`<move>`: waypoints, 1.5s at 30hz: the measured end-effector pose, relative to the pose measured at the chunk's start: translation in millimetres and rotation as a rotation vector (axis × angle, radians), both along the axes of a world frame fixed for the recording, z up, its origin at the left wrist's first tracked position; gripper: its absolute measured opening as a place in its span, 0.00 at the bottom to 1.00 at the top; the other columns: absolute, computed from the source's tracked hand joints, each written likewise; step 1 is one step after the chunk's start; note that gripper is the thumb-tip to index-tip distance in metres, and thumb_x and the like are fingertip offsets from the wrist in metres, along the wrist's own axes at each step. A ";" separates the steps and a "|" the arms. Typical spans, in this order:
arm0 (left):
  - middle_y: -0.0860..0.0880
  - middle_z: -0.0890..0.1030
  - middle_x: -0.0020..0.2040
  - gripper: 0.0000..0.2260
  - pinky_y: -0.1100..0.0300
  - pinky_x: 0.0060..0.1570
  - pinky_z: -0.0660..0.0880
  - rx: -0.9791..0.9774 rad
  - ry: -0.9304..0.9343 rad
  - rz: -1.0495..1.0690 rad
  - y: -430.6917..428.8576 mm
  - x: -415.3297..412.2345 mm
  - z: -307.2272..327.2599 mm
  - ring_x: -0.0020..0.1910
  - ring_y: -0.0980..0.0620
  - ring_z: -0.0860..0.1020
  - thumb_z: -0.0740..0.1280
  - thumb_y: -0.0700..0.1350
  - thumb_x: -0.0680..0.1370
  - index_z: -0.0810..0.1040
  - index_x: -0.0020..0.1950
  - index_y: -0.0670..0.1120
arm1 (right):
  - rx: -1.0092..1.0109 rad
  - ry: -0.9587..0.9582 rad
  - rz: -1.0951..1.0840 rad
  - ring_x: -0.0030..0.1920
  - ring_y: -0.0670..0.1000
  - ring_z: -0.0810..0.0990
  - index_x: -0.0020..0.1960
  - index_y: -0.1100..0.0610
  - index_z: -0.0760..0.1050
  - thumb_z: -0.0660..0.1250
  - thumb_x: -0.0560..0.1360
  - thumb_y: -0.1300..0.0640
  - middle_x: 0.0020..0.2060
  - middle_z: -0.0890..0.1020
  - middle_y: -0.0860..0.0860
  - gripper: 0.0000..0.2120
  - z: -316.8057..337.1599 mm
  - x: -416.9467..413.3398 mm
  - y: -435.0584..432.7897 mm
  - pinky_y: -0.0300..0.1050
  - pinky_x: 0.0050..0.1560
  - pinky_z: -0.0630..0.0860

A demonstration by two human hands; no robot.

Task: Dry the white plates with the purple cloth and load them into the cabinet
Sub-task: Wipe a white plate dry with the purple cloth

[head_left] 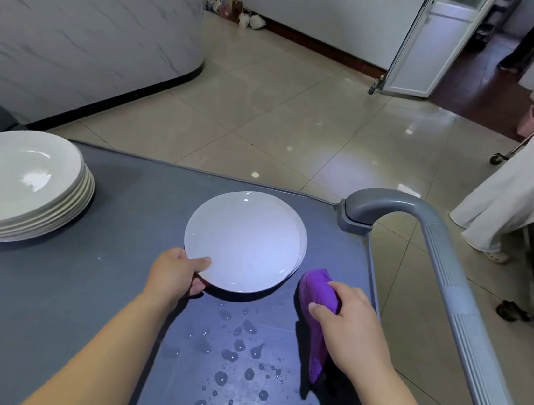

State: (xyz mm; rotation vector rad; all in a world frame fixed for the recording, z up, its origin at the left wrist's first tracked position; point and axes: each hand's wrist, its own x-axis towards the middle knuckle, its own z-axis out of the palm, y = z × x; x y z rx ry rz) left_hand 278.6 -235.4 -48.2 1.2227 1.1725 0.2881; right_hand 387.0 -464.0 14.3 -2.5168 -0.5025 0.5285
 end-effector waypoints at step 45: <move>0.58 0.80 0.38 0.21 0.53 0.39 0.74 1.128 -0.024 -0.218 -17.7 -27.9 115.9 0.41 0.46 0.78 0.61 0.33 0.75 0.78 0.58 0.57 | 0.182 -0.049 0.037 0.46 0.54 0.76 0.49 0.51 0.72 0.58 0.80 0.51 0.43 0.79 0.49 0.06 27.1 16.3 -2.3 0.47 0.42 0.69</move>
